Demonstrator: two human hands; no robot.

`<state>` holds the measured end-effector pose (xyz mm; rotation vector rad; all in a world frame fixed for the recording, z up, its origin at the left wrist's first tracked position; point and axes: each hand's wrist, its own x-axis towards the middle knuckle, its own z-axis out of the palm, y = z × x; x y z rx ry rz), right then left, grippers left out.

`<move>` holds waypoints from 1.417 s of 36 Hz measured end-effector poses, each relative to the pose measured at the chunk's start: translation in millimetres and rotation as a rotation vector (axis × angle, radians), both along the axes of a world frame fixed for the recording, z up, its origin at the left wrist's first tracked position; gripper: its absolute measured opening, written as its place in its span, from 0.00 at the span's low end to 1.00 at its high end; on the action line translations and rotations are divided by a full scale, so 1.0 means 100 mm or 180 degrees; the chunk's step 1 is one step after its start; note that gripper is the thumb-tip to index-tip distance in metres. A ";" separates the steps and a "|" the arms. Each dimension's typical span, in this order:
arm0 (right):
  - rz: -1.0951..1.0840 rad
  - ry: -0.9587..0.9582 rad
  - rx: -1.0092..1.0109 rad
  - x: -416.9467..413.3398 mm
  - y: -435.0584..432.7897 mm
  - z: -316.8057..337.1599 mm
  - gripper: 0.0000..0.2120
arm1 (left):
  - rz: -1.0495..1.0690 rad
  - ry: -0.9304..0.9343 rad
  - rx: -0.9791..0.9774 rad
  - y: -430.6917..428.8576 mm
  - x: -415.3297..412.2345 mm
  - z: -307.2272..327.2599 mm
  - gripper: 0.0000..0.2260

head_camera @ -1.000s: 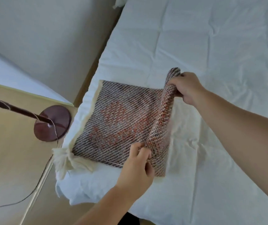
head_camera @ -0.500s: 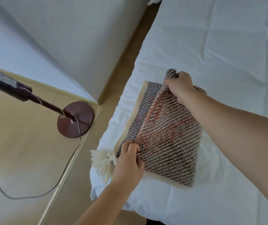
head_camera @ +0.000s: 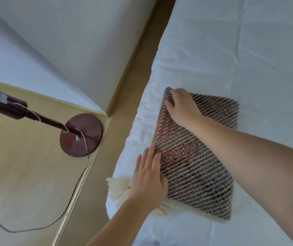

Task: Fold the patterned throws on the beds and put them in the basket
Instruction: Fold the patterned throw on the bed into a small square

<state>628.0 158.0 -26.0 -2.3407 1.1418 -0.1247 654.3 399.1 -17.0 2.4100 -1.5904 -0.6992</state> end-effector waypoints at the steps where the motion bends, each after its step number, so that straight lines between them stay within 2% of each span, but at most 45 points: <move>1: 0.0369 0.0309 -0.0327 -0.04 0.00 -0.06 0.27 | -0.0223 -0.0050 0.0044 -0.10 -0.02 -0.02 0.29; 3: 0.0793 0.0916 -0.0532 -0.16 -0.04 -0.15 0.31 | -0.0609 -0.0220 0.0202 -0.29 -0.06 -0.10 0.29; 5: 0.0790 0.1305 -0.0578 -0.35 -0.11 -0.24 0.34 | -0.0765 -0.0403 0.0367 -0.45 -0.04 -0.18 0.29; 8: 0.0511 0.1699 -0.0589 -0.79 -0.28 -0.34 0.38 | -0.0784 -0.0526 0.0468 -0.56 -0.03 -0.29 0.31; 12: -0.0125 0.1995 -0.0225 -1.20 -0.51 -0.36 0.40 | -0.0754 -0.0554 0.0569 -0.56 -0.06 -0.35 0.30; 16: 0.0022 0.1774 -0.0184 -1.24 -0.31 -0.29 0.39 | -0.0647 -0.0479 0.0480 -0.60 -0.05 -0.37 0.32; 20: 0.0177 0.1379 -0.0178 -1.37 0.39 -0.34 0.39 | -0.0553 -0.0393 0.0313 -0.69 0.04 -0.34 0.33; 24: 0.0230 0.1232 -0.0062 -1.69 1.15 -0.43 0.38 | -0.0652 -0.0489 0.0477 -0.78 0.08 -0.34 0.29; 29: 0.0344 0.1027 0.0028 -2.05 1.83 -0.53 0.35 | -0.0680 -0.0500 0.0509 -0.79 0.07 -0.38 0.29; 34: 0.0258 0.0651 0.0022 -2.15 1.86 -0.49 0.34 | -0.0559 -0.0462 0.0349 -0.79 0.12 -0.38 0.31; 36: -0.0324 0.0169 0.0236 -2.09 1.65 -0.42 0.33 | -0.0143 -0.0098 0.0268 -0.81 0.16 -0.34 0.35; 39: -0.1582 -0.0559 0.0827 -1.95 1.28 -0.28 0.32 | 0.1004 0.0808 0.0308 -0.93 0.25 -0.29 0.39; 41: -0.2251 -0.0853 0.1242 -1.86 1.05 -0.21 0.27 | 0.1439 0.1113 0.0313 -1.03 0.32 -0.28 0.37; 44: -0.2573 -0.0950 0.1537 -1.74 0.84 -0.23 0.21 | 0.1541 0.1504 0.0319 -1.11 0.41 -0.31 0.26; 48: -0.2790 -0.1052 0.1904 -1.67 0.71 -0.29 0.27 | 0.1809 0.2357 0.0431 -1.15 0.45 -0.29 0.10; 51: -0.2936 -0.1373 0.2362 -1.68 0.64 -0.28 0.28 | 0.1957 0.2807 0.0493 -1.17 0.46 -0.24 0.10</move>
